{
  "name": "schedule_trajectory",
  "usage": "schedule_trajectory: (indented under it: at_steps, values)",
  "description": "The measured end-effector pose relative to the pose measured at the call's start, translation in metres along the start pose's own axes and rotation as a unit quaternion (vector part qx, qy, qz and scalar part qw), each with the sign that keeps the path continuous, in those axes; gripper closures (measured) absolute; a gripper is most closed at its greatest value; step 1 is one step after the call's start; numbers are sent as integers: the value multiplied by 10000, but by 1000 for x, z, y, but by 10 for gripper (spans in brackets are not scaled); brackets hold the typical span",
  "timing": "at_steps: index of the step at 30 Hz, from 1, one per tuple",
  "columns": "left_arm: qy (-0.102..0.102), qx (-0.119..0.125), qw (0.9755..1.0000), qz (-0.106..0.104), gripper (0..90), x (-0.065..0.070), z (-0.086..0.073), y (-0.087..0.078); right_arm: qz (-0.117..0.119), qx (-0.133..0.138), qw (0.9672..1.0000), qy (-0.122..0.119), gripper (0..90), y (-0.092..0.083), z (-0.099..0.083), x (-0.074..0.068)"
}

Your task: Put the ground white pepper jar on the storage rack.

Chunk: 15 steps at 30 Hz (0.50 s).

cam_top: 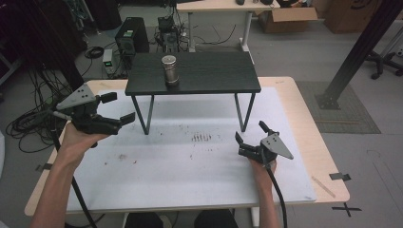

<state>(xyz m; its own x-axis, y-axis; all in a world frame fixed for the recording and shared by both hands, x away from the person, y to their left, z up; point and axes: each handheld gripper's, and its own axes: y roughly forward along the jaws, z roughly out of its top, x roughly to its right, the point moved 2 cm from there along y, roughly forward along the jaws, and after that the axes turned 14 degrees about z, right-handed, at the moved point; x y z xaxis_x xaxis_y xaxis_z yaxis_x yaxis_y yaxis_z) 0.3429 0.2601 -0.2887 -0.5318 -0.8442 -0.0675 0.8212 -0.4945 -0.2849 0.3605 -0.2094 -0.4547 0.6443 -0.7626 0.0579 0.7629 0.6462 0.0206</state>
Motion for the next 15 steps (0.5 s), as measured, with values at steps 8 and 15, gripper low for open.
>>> schedule_trajectory:
  at_steps: [8, 15]
  values:
    - [-211, 2, 9997, 108, 2, -10, -36, -4, 2, -6, 10000, 20, 29, 0, 0, 0]
    - [-481, 159, 9983, 286, 3, -24, -68, -3, 1, -7, 10000, 17, 29, 0, 0, 0]
